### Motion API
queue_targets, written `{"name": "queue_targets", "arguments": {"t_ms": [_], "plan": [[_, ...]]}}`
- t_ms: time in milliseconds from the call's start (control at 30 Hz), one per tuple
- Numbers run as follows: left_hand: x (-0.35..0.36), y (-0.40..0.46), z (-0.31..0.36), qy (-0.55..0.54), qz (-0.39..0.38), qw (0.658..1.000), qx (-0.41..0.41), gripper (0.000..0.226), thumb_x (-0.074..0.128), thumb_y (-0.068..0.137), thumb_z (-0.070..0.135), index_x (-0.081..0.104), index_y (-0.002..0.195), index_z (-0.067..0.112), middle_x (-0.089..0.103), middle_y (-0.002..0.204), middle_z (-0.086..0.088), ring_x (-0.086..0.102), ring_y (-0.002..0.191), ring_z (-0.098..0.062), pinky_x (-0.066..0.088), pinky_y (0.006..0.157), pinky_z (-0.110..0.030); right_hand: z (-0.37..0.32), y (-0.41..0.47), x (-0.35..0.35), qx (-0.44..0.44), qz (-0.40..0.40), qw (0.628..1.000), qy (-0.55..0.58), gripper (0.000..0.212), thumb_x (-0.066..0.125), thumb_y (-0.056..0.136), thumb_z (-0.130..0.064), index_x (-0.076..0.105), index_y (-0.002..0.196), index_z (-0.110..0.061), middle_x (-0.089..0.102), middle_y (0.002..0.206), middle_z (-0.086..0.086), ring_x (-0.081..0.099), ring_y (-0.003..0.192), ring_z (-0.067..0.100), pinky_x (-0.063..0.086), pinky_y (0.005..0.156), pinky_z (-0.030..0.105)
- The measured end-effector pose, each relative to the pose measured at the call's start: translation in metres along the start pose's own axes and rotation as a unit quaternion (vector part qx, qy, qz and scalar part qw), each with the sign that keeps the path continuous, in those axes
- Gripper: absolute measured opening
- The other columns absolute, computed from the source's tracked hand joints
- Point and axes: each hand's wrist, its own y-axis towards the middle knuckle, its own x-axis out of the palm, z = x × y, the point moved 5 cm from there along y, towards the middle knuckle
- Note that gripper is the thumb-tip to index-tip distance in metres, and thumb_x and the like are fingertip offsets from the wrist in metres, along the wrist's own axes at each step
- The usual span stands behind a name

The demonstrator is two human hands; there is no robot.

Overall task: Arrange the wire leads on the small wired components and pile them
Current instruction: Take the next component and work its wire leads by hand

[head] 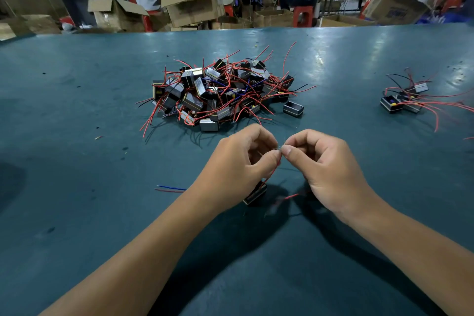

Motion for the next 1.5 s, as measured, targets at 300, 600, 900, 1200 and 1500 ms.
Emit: {"name": "queue_targets", "arguments": {"t_ms": [300, 600, 900, 1200, 1500], "plan": [[-0.011, -0.002, 0.026, 0.312, 0.033, 0.908, 0.277, 0.016, 0.071, 0.092, 0.012, 0.073, 0.108, 0.011, 0.066, 0.101, -0.004, 0.062, 0.088, -0.027, 0.05, 0.076, -0.044, -0.006, 0.003, 0.0, 0.029, -0.108, 0.993, 0.039, 0.009, 0.061, 0.095, -0.008, 0.063, 0.087, -0.005, 0.05, 0.05, -0.015, 0.042, 0.041, -0.002, 0.032, 0.044, 0.006], [-0.017, -0.008, 0.036, 0.369, 0.05, 0.851, 0.37, 0.014, 0.067, 0.096, 0.026, 0.079, 0.097, 0.018, 0.069, 0.094, -0.002, 0.06, 0.08, -0.027, 0.048, 0.068, -0.043, -0.014, 0.0, 0.001, 0.033, -0.202, 0.979, 0.015, 0.009, 0.057, 0.095, -0.007, 0.062, 0.088, -0.005, 0.052, 0.05, -0.017, 0.041, 0.042, -0.002, 0.031, 0.045, 0.005], [-0.017, -0.008, 0.037, 0.352, 0.009, 0.859, 0.372, 0.015, 0.067, 0.096, 0.028, 0.079, 0.096, 0.018, 0.071, 0.095, 0.003, 0.057, 0.082, -0.026, 0.048, 0.069, -0.045, -0.017, -0.004, 0.003, 0.031, -0.252, 0.967, 0.028, 0.011, 0.06, 0.087, -0.021, 0.062, 0.084, -0.011, 0.046, 0.054, -0.015, 0.034, 0.047, -0.001, 0.029, 0.048, 0.008], [-0.017, -0.008, 0.037, 0.335, 0.006, 0.869, 0.365, 0.017, 0.069, 0.094, 0.026, 0.077, 0.087, 0.012, 0.069, 0.09, 0.0, 0.056, 0.08, -0.028, 0.049, 0.07, -0.044, -0.016, -0.004, 0.002, 0.023, -0.233, 0.972, 0.017, 0.011, 0.062, 0.088, -0.019, 0.062, 0.084, -0.009, 0.045, 0.052, -0.016, 0.035, 0.043, -0.001, 0.029, 0.046, 0.007], [-0.016, -0.003, 0.026, 0.173, -0.068, 0.957, 0.221, 0.011, 0.072, 0.09, 0.021, 0.073, 0.086, 0.01, 0.066, 0.086, 0.001, 0.055, 0.081, -0.022, 0.045, 0.072, -0.029, -0.014, -0.005, -0.001, -0.006, -0.206, 0.978, -0.024, 0.01, 0.064, 0.092, -0.018, 0.064, 0.084, -0.012, 0.043, 0.055, -0.014, 0.033, 0.046, 0.001, 0.028, 0.047, 0.008]]}}
